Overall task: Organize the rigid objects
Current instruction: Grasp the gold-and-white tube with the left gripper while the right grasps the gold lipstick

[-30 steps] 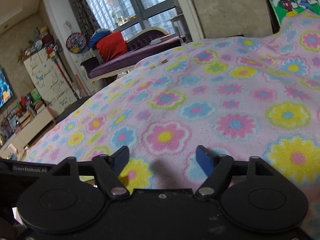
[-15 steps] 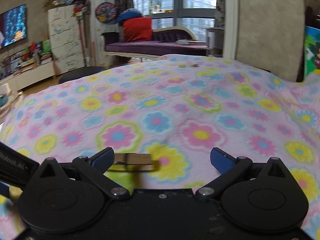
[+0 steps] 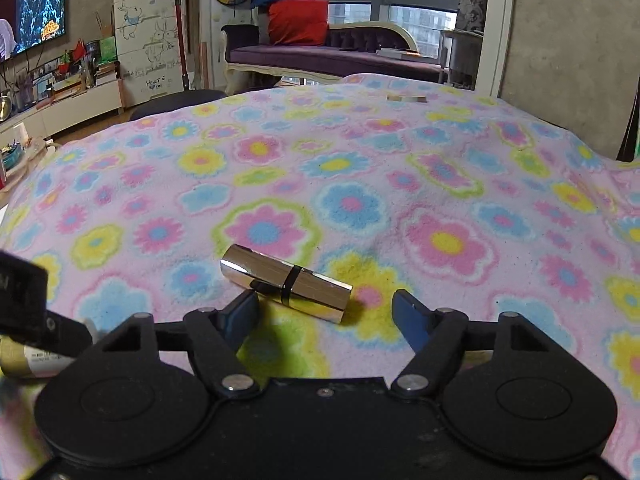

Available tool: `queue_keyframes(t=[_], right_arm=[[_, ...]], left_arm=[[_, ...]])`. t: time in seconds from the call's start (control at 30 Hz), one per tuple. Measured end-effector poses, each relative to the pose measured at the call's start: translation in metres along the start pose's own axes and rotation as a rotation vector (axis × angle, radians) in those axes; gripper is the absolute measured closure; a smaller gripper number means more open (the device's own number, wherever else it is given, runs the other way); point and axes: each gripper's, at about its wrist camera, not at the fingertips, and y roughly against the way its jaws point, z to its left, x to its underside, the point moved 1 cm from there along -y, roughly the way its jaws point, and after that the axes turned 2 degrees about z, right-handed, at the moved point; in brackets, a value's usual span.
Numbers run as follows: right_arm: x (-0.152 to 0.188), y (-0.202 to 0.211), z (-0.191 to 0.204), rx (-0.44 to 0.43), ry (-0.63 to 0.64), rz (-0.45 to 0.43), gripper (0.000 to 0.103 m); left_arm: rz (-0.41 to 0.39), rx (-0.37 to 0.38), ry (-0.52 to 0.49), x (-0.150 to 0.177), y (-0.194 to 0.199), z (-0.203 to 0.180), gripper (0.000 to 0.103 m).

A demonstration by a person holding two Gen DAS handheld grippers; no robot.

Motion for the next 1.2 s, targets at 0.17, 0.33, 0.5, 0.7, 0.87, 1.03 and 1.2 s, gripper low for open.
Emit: queue_keyframes(t=[0.17,0.33,0.5,0.7,0.87,1.03,1.2], right_arm=[[-0.001,0.0,-0.004,-0.009,-0.017,-0.002,0.025],[-0.002,-0.002,-0.019,-0.09,-0.09,-0.006,0.005],[0.0,-0.001,-0.034,-0.176,-0.172,-0.039,0.001],[0.001,-0.003,-0.033,-0.174,-0.172,-0.041,0.0],[-0.004,-0.003,-0.04,-0.201,-0.21,-0.019,0.0],[-0.018,-0.004,-0.041,-0.196,-0.251,0.068,0.001],[-0.047,-0.003,-0.026,-0.179,-0.31,0.176,0.0]], left_arm=[[-0.012,-0.025,0.049,-0.002,-0.01,-0.003,0.01],[0.009,-0.092,-0.032,-0.002,-0.015,-0.013,0.023],[0.055,-0.045,-0.114,-0.002,-0.013,-0.005,0.023],[0.021,-0.027,-0.236,0.012,-0.007,-0.002,0.023],[0.003,-0.029,-0.261,0.018,0.0,0.001,0.023],[0.015,0.009,-0.24,0.019,0.009,0.009,0.023],[0.028,0.021,-0.208,0.018,0.015,0.019,0.023]])
